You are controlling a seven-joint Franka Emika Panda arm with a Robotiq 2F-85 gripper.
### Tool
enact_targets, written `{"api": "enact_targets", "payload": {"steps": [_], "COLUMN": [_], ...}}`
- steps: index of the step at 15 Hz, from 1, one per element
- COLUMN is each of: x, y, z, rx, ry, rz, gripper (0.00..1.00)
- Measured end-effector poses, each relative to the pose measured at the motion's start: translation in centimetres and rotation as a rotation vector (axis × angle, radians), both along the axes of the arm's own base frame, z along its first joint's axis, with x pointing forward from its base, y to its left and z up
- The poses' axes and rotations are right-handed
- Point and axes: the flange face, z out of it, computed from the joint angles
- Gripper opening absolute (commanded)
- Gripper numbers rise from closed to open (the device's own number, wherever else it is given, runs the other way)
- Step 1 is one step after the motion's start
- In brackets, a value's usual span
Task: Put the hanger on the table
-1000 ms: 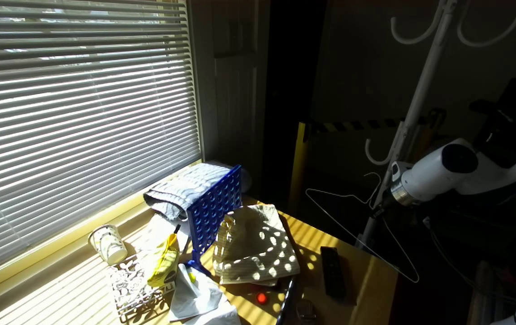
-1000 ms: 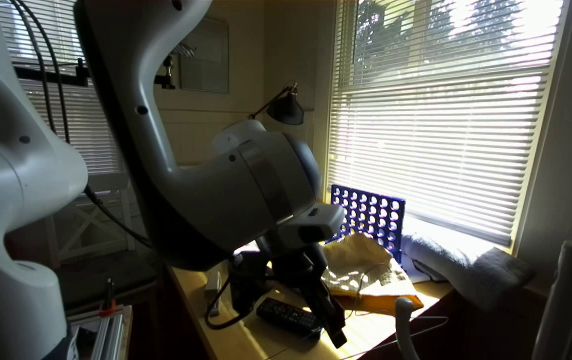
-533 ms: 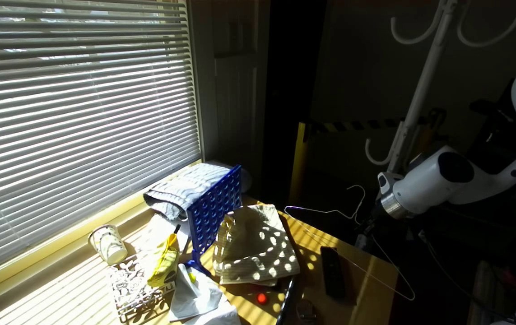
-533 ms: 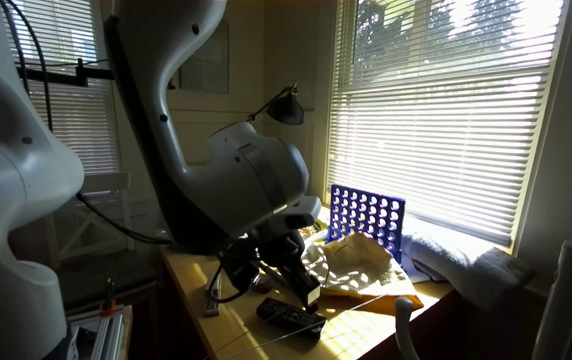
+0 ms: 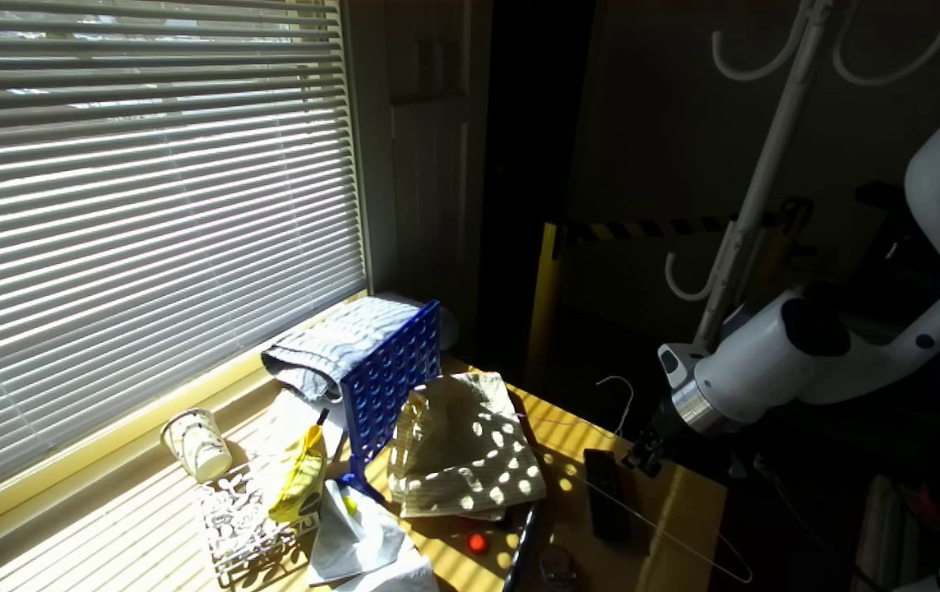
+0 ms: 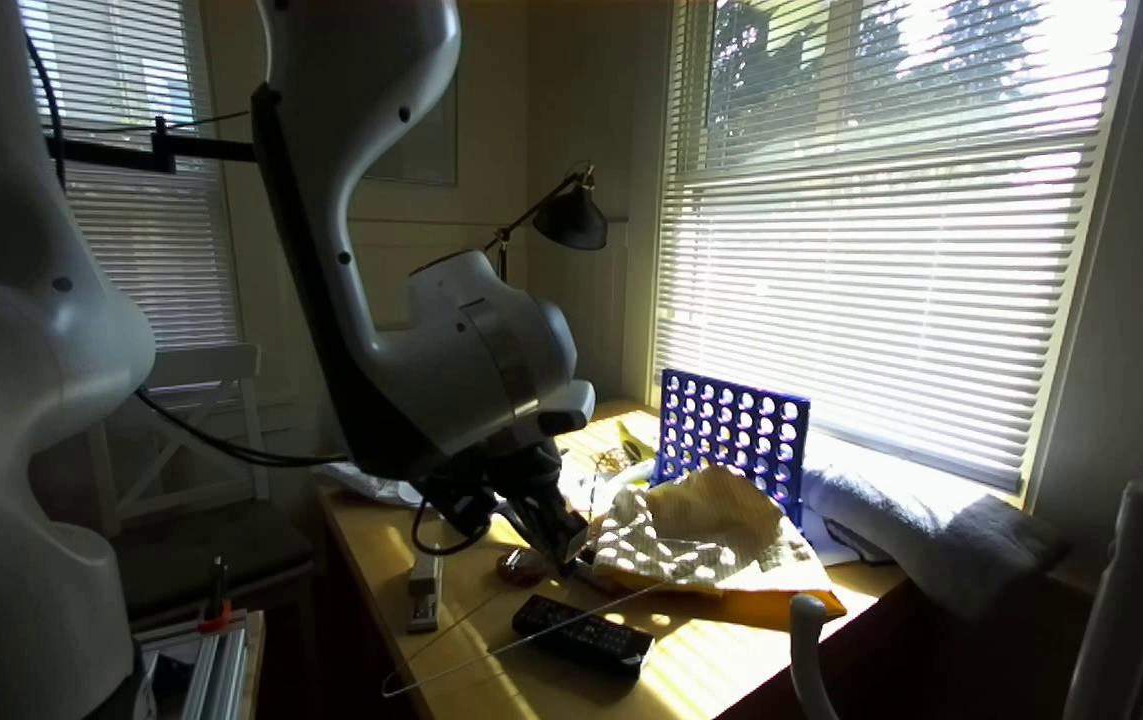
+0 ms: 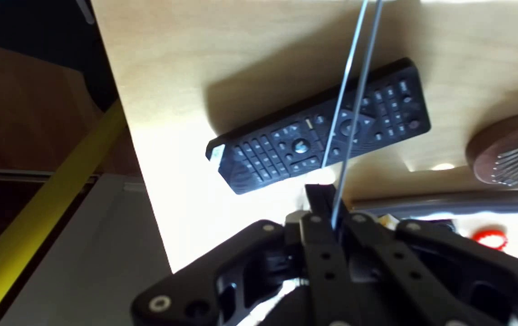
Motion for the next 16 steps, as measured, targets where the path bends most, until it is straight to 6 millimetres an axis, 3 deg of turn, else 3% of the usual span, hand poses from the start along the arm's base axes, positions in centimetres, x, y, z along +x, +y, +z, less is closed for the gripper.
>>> {"api": "enact_targets", "payload": {"steps": [5, 8, 15, 16], "x": [0.6, 1.9, 6.5, 7.1], "y": [4.0, 5.9, 7.5, 7.6], "z": [0.9, 2.1, 5.1, 5.2], "rx": [0.037, 0.067, 0.12, 0.124], "ry": [-0.003, -0.029, -0.096, -0.098], "rz": [0.027, 0.017, -0.053, -0.063], "gripper": [0.01, 0.01, 0.01, 0.27]}}
